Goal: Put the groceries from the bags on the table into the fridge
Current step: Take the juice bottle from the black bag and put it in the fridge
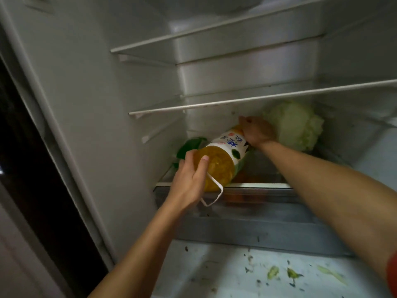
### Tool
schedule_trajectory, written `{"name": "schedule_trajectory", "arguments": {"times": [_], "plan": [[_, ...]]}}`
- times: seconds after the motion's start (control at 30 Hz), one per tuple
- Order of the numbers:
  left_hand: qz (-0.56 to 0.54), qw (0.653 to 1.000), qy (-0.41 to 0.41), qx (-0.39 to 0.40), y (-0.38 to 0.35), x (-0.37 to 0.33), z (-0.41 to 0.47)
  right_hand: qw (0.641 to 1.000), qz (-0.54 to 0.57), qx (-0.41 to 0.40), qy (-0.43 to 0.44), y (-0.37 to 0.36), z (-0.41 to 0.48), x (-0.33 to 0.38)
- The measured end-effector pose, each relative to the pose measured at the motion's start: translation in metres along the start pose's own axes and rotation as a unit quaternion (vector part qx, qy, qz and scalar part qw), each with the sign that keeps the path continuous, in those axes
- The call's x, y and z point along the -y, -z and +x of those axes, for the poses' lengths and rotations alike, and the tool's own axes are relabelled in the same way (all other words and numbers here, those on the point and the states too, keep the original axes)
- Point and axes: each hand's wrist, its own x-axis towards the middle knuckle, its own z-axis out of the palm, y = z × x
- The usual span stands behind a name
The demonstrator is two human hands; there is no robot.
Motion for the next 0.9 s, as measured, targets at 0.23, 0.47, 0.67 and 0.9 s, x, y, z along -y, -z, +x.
{"name": "schedule_trajectory", "arguments": {"times": [0.23, 0.47, 0.67, 0.9], "plan": [[-0.047, 0.998, 0.031, -0.006, -0.036, -0.004, 0.025, 0.994, 0.015, 0.089, -0.065, -0.009, -0.013, 0.004], [0.007, 0.998, 0.052, 0.047, -0.058, -0.023, 0.05, 0.978, 0.168, 0.113, -0.051, -0.011, 0.001, -0.011], [0.051, 0.997, 0.037, 0.052, -0.072, -0.03, 0.065, 0.97, 0.215, 0.11, -0.035, -0.013, 0.007, -0.024], [0.061, 0.996, 0.032, 0.054, -0.071, -0.026, 0.066, 0.983, 0.136, 0.081, -0.088, -0.007, 0.001, -0.019]]}}
